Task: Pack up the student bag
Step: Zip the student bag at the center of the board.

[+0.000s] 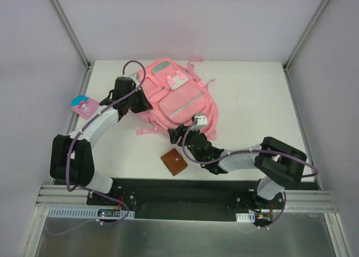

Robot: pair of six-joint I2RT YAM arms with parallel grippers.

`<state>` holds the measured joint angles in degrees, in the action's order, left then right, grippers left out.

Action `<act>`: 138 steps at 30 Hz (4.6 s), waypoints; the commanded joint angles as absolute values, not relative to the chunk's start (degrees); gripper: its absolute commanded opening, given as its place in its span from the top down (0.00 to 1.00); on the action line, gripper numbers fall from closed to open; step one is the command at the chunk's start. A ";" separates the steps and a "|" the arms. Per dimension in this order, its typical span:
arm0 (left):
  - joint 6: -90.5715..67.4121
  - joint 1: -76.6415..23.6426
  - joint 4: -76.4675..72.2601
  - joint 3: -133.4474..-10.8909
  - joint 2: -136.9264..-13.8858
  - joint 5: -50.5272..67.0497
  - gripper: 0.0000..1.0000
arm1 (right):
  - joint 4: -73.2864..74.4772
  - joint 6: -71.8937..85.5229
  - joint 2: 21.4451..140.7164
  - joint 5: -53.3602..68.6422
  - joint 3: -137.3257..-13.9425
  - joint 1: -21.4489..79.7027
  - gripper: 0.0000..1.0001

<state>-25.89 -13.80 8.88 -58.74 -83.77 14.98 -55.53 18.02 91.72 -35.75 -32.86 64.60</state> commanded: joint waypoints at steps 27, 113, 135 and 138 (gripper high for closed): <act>-20.74 -13.89 12.57 -63.90 -78.57 23.03 1.00 | -44.30 47.64 115.92 -48.60 -57.47 66.45 0.41; -19.60 -13.80 9.66 -60.47 -83.67 25.31 0.14 | -46.14 67.57 113.73 -33.06 -53.26 63.02 0.33; -18.54 -13.62 12.48 -61.96 -84.99 27.77 0.16 | -47.02 58.71 117.68 -41.75 -55.02 60.12 0.61; -18.54 -13.62 12.39 -61.79 -85.08 27.86 0.16 | -49.57 57.39 118.47 -41.13 -54.84 59.33 0.62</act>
<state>-19.90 -13.82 12.49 -60.40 -84.58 26.57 -46.11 60.58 116.95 -37.80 -53.69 61.63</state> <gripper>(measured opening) 0.840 0.399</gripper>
